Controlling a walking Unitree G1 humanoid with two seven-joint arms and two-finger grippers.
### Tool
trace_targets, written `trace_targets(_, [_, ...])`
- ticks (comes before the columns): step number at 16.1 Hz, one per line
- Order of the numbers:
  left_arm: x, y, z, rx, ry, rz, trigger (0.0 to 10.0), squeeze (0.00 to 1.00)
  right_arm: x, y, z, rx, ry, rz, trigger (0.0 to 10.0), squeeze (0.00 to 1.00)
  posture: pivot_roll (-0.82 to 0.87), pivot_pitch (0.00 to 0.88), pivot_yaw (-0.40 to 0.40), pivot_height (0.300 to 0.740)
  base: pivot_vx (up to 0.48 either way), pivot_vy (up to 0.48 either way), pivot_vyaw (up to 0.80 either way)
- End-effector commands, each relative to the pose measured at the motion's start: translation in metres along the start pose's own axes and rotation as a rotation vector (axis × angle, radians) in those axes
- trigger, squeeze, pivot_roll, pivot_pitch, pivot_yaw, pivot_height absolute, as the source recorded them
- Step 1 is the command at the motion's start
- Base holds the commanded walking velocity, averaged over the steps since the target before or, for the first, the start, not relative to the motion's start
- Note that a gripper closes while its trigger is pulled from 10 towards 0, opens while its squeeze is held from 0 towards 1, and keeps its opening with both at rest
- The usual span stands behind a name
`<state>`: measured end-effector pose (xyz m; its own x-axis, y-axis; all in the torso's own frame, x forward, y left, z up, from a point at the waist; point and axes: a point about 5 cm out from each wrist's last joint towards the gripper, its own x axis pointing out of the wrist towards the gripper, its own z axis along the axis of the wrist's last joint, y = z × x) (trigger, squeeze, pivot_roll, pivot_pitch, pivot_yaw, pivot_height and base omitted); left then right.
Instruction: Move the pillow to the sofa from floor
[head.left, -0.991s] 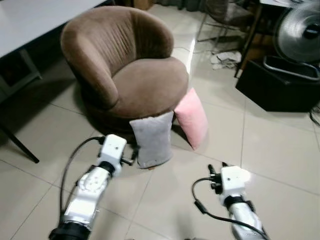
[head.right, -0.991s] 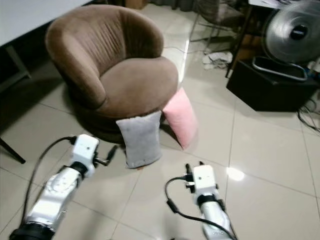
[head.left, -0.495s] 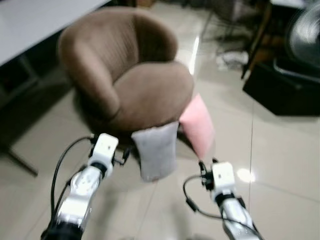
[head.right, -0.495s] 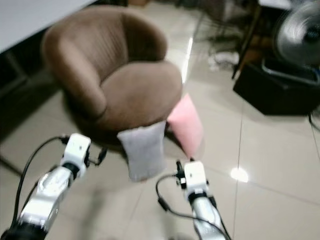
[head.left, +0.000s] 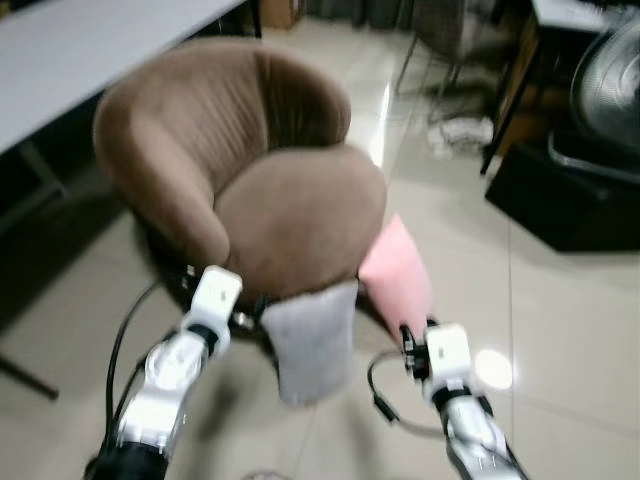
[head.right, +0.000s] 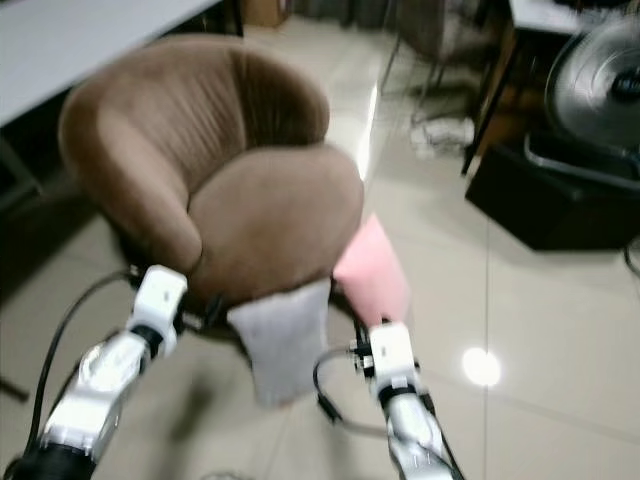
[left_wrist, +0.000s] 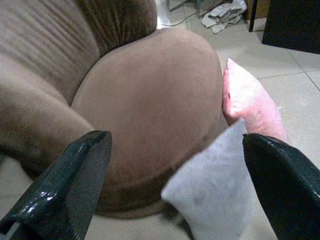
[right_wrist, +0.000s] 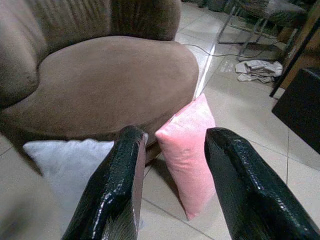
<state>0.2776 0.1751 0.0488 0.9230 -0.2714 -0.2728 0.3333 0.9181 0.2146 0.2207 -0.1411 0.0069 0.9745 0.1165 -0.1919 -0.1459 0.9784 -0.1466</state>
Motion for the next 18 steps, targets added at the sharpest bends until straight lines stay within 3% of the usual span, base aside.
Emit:
trace_targets(1, [0.0028, -0.0058, 0.004, -0.007, -0.017, -0.022, 10.0, 0.0, -0.003, -0.0088, -0.0051, -0.006, 0.019, -0.023, 10.0, 0.0, 0.01, 0.029, 0.028, 0.74, 0.458, 0.0, 0.0])
trace_targets(5, [0.0022, -0.0063, 0.0039, -0.002, -0.028, -0.03, 10.0, 0.0, -0.0036, -0.0079, -0.0063, -0.004, 0.021, -0.022, 10.0, 0.0, 0.01, 0.027, 0.03, 0.74, 0.458, 0.0, 0.0])
trace_targets(7, [0.0021, -0.007, 0.0024, -0.005, -0.019, -0.036, 10.0, 0.0, -0.0038, -0.0081, -0.0073, -0.005, 0.024, -0.023, 10.0, 0.0, 0.01, 0.031, 0.033, 0.74, 0.0, 0.0, 0.0])
trace_targets(18, [0.0022, -0.011, 0.0002, -0.009, -0.007, -0.084, 10.0, 0.0, -0.0065, -0.0055, -0.0095, 0.001, 0.027, -0.018, 10.0, 0.0, 0.0, 0.049, 0.037, 0.74, 0.0, 0.473, 0.0])
